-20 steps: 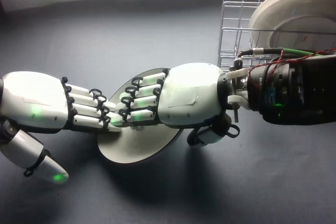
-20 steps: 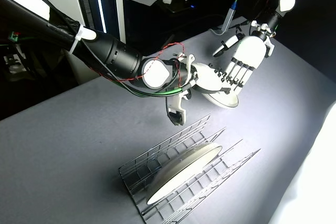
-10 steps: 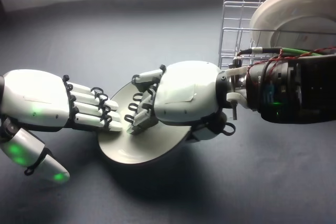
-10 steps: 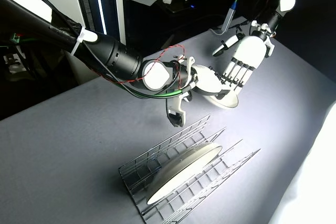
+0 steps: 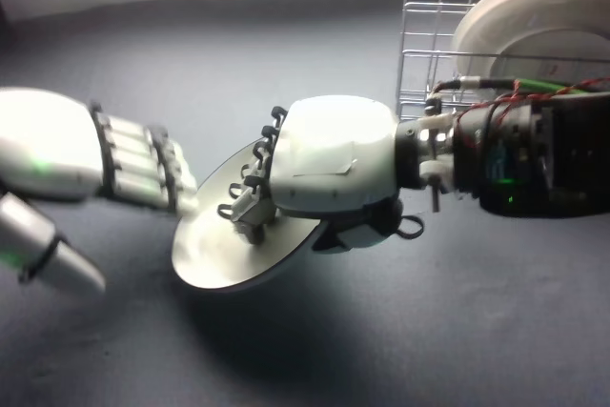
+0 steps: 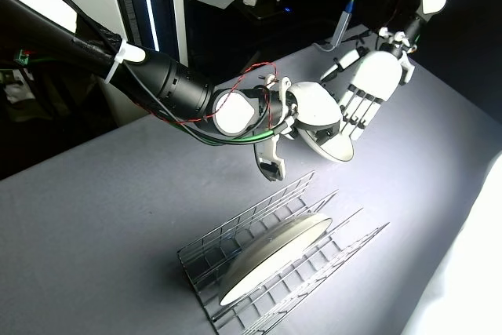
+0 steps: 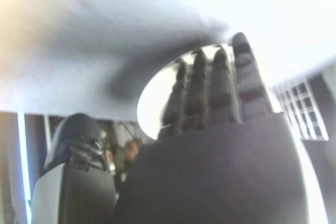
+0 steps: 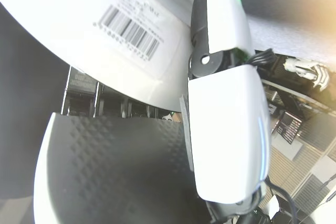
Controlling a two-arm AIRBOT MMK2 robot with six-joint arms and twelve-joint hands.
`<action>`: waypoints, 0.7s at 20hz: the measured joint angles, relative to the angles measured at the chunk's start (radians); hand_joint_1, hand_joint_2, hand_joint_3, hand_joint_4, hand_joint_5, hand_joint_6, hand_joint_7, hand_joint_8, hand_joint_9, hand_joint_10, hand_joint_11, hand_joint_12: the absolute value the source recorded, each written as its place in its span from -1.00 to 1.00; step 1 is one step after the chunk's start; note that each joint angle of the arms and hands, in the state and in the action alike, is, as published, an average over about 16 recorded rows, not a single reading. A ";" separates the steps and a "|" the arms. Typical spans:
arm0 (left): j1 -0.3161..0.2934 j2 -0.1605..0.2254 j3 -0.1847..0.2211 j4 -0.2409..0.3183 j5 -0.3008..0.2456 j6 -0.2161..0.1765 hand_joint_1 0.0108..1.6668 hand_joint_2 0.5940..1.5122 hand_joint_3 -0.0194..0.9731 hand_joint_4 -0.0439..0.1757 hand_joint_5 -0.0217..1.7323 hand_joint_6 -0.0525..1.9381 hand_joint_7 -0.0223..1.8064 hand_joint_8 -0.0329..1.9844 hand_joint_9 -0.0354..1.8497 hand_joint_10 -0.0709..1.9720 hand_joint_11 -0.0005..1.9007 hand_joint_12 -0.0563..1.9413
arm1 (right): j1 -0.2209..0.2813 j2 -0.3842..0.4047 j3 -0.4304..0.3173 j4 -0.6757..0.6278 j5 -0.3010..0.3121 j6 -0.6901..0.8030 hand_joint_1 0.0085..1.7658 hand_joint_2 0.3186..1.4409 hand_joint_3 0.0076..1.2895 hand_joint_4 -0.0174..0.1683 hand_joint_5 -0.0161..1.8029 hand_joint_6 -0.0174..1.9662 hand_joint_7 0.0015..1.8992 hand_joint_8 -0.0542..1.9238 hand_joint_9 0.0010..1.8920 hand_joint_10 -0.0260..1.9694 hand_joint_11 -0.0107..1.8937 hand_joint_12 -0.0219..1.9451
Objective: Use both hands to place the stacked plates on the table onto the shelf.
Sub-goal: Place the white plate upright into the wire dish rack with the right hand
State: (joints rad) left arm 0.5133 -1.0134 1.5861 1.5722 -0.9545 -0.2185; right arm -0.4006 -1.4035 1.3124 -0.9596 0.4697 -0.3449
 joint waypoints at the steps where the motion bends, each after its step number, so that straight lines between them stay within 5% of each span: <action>1: -0.013 0.012 -0.004 -0.002 -0.003 0.002 -1.00 0.27 -0.95 -0.61 -0.87 -0.94 -0.88 -0.97 -0.88 -0.93 -0.94 -0.84 | 0.002 0.009 -0.008 0.004 0.004 0.000 0.53 0.13 -1.00 -0.89 -0.12 -0.38 -0.09 -0.39 -0.09 -0.08 -0.11 0.42; 14: -0.119 0.185 -0.054 -0.019 -0.017 0.078 -1.00 0.24 -0.95 -0.55 -0.87 -0.94 -0.88 -0.96 -0.87 -0.91 -0.95 -0.85 | 0.062 0.198 -0.181 0.120 0.012 0.000 0.53 0.15 -0.99 -0.84 -0.02 -0.08 0.01 -0.07 0.02 0.17 -0.09 0.46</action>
State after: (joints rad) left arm 0.3941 -0.8283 1.5316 1.5536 -0.9712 -0.1403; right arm -0.3388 -1.2052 1.1313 -0.8400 0.4814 -0.3453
